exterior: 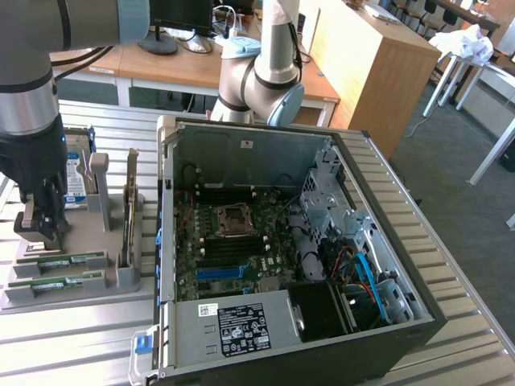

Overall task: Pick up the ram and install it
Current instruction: 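Pick up the ram and move it above insertion slot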

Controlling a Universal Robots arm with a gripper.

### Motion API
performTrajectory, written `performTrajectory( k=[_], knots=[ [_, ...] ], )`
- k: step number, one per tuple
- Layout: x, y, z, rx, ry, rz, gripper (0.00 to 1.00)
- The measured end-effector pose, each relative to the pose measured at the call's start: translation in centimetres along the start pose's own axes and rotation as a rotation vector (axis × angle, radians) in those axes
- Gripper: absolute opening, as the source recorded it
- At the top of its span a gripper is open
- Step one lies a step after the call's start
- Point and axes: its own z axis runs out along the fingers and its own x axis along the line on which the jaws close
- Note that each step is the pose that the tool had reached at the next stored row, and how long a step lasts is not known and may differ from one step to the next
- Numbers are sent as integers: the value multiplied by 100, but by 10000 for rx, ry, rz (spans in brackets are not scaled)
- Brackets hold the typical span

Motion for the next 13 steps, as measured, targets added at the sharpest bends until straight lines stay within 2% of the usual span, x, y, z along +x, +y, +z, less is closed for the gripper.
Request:
performTrajectory(
  k=[6,13],
  knots=[
    [1,-2,57,0,0,0,36],
    [11,-1,60,3,-2,2,36]
  ],
)
